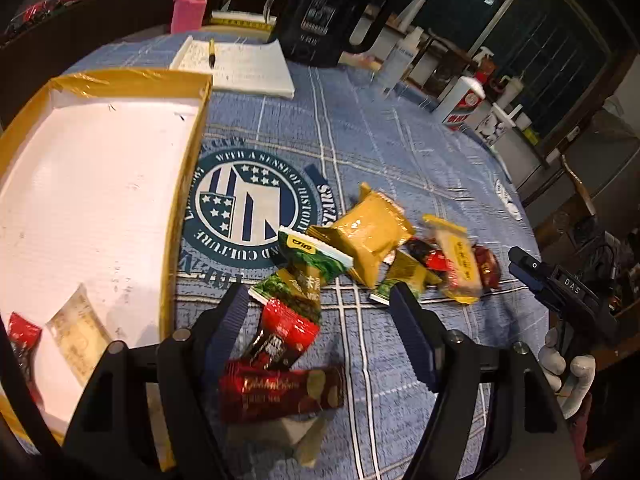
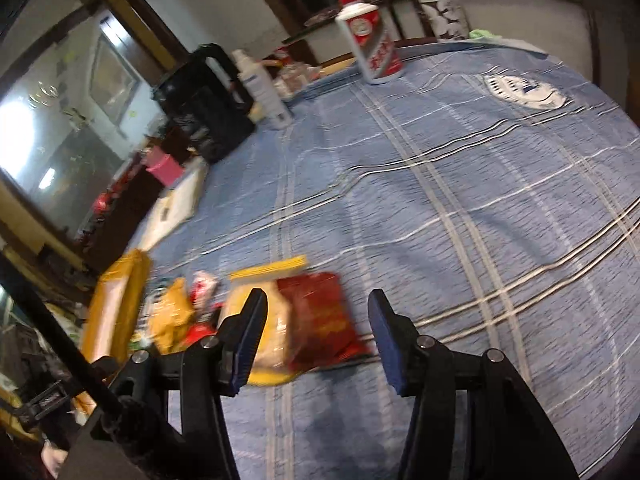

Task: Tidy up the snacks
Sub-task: 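Grasp the green garlic snack bag with the left gripper while the right grasps a red packet, then drop the green bag into the box with the left gripper while the right drops the red packet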

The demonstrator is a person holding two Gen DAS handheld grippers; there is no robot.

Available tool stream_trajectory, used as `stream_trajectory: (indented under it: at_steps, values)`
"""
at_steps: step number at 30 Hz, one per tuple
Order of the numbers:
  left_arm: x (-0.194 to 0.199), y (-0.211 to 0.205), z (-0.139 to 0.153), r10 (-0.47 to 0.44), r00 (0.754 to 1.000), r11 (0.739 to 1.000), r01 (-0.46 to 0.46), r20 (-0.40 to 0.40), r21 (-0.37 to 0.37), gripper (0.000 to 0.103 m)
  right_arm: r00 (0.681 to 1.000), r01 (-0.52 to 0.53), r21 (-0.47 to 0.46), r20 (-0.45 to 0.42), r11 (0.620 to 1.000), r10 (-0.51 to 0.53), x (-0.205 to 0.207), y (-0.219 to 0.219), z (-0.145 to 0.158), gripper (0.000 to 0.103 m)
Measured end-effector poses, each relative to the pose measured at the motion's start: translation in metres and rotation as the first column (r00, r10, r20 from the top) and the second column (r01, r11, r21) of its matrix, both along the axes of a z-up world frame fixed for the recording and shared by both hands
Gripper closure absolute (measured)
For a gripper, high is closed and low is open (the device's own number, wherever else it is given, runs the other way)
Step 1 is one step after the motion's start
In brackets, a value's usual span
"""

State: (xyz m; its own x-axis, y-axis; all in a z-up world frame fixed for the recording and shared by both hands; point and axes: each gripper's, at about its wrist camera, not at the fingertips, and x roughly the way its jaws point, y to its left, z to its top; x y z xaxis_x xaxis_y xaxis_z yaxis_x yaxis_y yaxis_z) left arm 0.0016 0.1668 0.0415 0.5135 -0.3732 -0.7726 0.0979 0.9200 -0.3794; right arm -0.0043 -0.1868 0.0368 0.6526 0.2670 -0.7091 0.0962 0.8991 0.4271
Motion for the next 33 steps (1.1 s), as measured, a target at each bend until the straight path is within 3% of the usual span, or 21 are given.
stream_trajectory:
  at_steps: [4, 8, 12, 15, 16, 18, 19, 21, 23, 33]
  values:
    - [0.01, -0.005, -0.006, -0.001, 1.0, 1.0, 0.002, -0.011, 0.029, 0.027, 0.998, -0.037, -0.033, -0.048, 0.999, 0.036, 0.011, 0.01, -0.017, 0.05]
    - [0.018, -0.012, -0.008, -0.021, 1.0, 0.998, 0.021, -0.009, 0.064, 0.026, 0.998, -0.056, -0.072, -0.039, 0.996, 0.053, 0.013, 0.019, -0.024, 0.05]
    - [0.02, -0.027, -0.011, -0.065, 0.998, 0.981, 0.059, 0.022, 0.184, 0.026, 0.997, -0.079, -0.118, -0.032, 0.99, 0.076, 0.012, 0.028, -0.024, 0.049]
    - [0.018, -0.042, -0.014, -0.116, 0.992, 0.95, 0.098, 0.044, 0.297, 0.026, 0.996, -0.087, -0.132, -0.027, 0.987, 0.084, 0.01, 0.03, -0.023, 0.052]
    - [0.017, -0.046, -0.015, -0.13, 0.991, 0.937, 0.108, 0.045, 0.331, 0.028, 0.996, -0.091, -0.134, -0.025, 0.987, 0.089, 0.01, 0.031, -0.022, 0.054]
    - [0.016, -0.054, -0.02, -0.162, 0.986, 0.906, 0.132, 0.041, 0.401, 0.045, 0.996, -0.093, -0.146, -0.023, 0.985, 0.091, 0.01, 0.03, -0.02, 0.069]
    - [0.015, -0.058, -0.023, -0.174, 0.984, 0.887, 0.143, 0.031, 0.439, 0.061, 0.995, -0.097, -0.153, -0.03, 0.983, 0.094, 0.01, 0.03, -0.021, 0.07]
    - [0.014, -0.062, -0.027, -0.191, 0.981, 0.862, 0.155, 0.025, 0.483, 0.066, 0.995, -0.102, -0.16, -0.031, 0.982, 0.099, 0.01, 0.032, -0.02, 0.074]
    - [0.012, -0.059, -0.024, -0.187, 0.982, 0.868, 0.15, 0.033, 0.473, 0.072, 0.995, -0.1, -0.157, -0.03, 0.983, 0.096, 0.008, 0.031, -0.019, 0.076]
    - [-0.014, -0.038, 0.022, -0.133, 0.977, 0.948, 0.077, 0.165, 0.309, 0.072, 0.996, -0.072, -0.102, 0.046, 0.992, 0.077, -0.015, 0.021, 0.011, 0.076]
